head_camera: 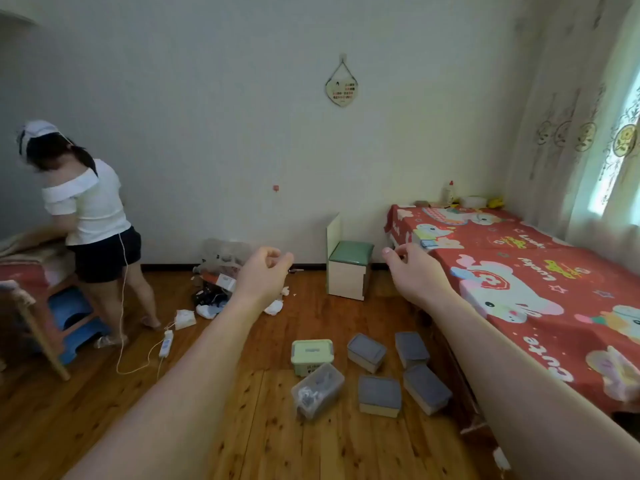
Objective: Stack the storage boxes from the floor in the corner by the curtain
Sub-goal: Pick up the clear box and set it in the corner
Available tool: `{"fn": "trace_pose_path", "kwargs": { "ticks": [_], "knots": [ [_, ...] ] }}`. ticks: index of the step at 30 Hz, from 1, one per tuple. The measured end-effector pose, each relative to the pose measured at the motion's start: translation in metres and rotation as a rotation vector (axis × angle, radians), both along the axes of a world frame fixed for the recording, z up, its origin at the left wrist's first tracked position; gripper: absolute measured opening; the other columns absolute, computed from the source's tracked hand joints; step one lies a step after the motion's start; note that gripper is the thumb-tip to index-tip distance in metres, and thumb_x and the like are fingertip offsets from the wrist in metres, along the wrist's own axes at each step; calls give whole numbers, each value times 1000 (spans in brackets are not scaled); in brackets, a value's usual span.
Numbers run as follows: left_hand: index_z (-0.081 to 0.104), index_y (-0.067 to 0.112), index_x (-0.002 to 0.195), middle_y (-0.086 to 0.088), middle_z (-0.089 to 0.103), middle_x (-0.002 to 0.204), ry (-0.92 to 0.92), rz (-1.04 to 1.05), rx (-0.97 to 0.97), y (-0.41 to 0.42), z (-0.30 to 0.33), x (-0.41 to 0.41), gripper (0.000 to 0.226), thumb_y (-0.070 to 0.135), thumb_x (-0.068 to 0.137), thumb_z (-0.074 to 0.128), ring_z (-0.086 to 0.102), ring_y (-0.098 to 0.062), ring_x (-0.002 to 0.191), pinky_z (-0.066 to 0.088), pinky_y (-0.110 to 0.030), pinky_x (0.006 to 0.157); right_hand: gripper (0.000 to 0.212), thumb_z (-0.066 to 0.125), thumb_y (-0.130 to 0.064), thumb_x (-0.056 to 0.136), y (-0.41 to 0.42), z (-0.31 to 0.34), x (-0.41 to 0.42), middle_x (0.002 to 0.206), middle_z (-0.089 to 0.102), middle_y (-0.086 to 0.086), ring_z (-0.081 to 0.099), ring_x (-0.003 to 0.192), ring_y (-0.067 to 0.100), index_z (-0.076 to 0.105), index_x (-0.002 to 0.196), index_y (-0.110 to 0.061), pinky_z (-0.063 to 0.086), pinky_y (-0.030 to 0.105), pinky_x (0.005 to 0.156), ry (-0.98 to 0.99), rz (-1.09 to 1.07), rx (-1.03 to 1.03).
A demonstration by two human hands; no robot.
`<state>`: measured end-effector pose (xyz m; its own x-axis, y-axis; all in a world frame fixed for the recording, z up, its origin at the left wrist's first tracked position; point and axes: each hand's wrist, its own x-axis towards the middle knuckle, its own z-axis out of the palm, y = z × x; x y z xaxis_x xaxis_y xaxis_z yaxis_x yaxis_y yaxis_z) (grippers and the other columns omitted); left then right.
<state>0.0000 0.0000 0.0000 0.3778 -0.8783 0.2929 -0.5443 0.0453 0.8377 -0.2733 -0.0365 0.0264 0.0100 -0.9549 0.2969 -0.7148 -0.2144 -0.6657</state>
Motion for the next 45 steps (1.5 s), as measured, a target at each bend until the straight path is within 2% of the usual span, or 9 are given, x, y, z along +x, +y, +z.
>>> {"fn": "trace_pose_path", "kwargs": {
  "ticks": [6, 12, 19, 26, 31, 35, 38, 40, 45],
  "knots": [
    [52, 33, 116, 12, 60, 103, 0, 32, 25, -43, -1, -28, 35, 55, 90, 52, 58, -4, 90, 51, -27, 64, 55, 41, -57, 98, -54, -2, -27, 120, 63, 7, 61, 106, 24, 51, 133, -15, 52, 42, 88, -11, -5, 13],
    [54, 28, 118, 13, 58, 101, 0, 53, 35, -70, -16, -40, 36, 53, 92, 54, 57, -6, 95, 54, -35, 82, 54, 40, -56, 99, -83, -21, -34, 105, 66, 5, 63, 94, 22, 53, 131, -15, 53, 38, 77, -26, 26, 43],
    [54, 30, 116, 20, 55, 97, 20, 86, 30, -97, -34, -29, 34, 53, 91, 54, 59, -5, 93, 50, -27, 71, 57, 40, -55, 100, -116, -40, -19, 111, 67, 7, 61, 100, 23, 52, 135, -12, 43, 31, 74, 7, 44, 62],
    [55, 29, 120, 15, 58, 101, 55, 92, 70, -143, -65, 2, 39, 54, 91, 54, 56, -4, 93, 46, -25, 68, 56, 39, -56, 99, -166, -64, 15, 108, 67, 5, 62, 98, 21, 52, 134, -15, 41, 30, 71, 37, 37, 93],
    [55, 25, 126, 12, 57, 103, 77, 79, 96, -186, -83, 37, 43, 51, 93, 54, 55, -8, 96, 41, -23, 68, 53, 40, -54, 100, -207, -82, 50, 102, 63, 0, 55, 83, 12, 53, 133, -15, 32, 20, 54, 63, 29, 103],
    [55, 24, 126, 8, 59, 108, 84, 79, 127, -225, -94, 73, 43, 50, 93, 55, 55, -9, 98, 43, -24, 69, 56, 42, -58, 98, -248, -90, 84, 104, 61, -2, 54, 86, 12, 53, 134, -16, 34, 19, 57, 73, 25, 116],
    [55, 22, 126, 6, 59, 112, 100, 98, 142, -253, -101, 102, 43, 50, 93, 55, 58, -12, 101, 48, -28, 77, 60, 45, -60, 96, -278, -101, 109, 120, 63, 4, 51, 91, 11, 51, 137, -16, 38, 25, 65, 82, 37, 135],
    [54, 23, 125, 9, 56, 109, 96, 101, 158, -269, -108, 117, 41, 49, 94, 54, 54, -8, 96, 43, -22, 69, 62, 45, -60, 96, -292, -107, 123, 126, 62, 5, 49, 93, 11, 50, 138, -16, 38, 25, 65, 98, 38, 151],
    [55, 29, 121, 14, 54, 103, 104, 80, 183, -296, -127, 143, 37, 52, 92, 53, 52, -4, 93, 42, -25, 70, 58, 45, -57, 97, -323, -122, 150, 100, 59, -5, 49, 75, 3, 51, 136, -16, 33, 17, 56, 99, -5, 151]
  ]
}}
